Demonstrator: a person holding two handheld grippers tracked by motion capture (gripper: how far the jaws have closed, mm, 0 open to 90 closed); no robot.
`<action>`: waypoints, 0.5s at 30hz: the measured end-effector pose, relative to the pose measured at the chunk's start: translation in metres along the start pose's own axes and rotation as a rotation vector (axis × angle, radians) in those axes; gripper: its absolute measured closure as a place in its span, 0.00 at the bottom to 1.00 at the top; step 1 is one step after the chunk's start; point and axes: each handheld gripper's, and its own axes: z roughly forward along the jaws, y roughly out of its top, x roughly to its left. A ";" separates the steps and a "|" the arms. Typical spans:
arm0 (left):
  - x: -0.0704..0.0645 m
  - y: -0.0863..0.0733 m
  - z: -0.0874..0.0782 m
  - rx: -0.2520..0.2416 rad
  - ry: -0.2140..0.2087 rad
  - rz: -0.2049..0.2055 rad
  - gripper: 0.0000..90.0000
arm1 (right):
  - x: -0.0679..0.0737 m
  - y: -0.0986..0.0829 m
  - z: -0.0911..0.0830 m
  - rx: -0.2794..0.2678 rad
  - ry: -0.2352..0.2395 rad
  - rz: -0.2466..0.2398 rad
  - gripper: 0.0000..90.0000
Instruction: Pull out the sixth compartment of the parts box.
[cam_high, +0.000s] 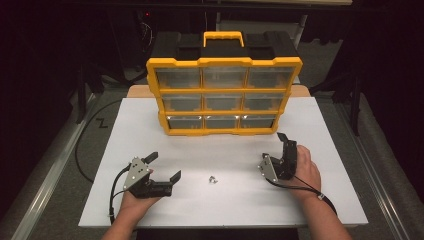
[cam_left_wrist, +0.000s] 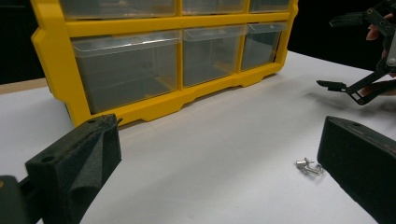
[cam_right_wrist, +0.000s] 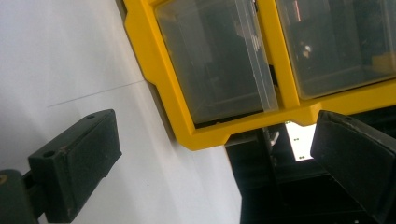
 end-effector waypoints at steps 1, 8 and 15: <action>0.000 0.000 0.000 0.000 0.000 0.000 0.01 | 0.000 0.001 0.000 -0.005 0.009 -0.007 0.03; 0.000 0.000 0.000 0.000 -0.002 -0.001 0.01 | 0.003 0.005 -0.001 0.006 -0.028 -0.086 0.02; 0.000 0.000 0.000 -0.001 -0.003 0.001 0.01 | 0.003 0.009 -0.002 0.012 -0.057 -0.141 0.02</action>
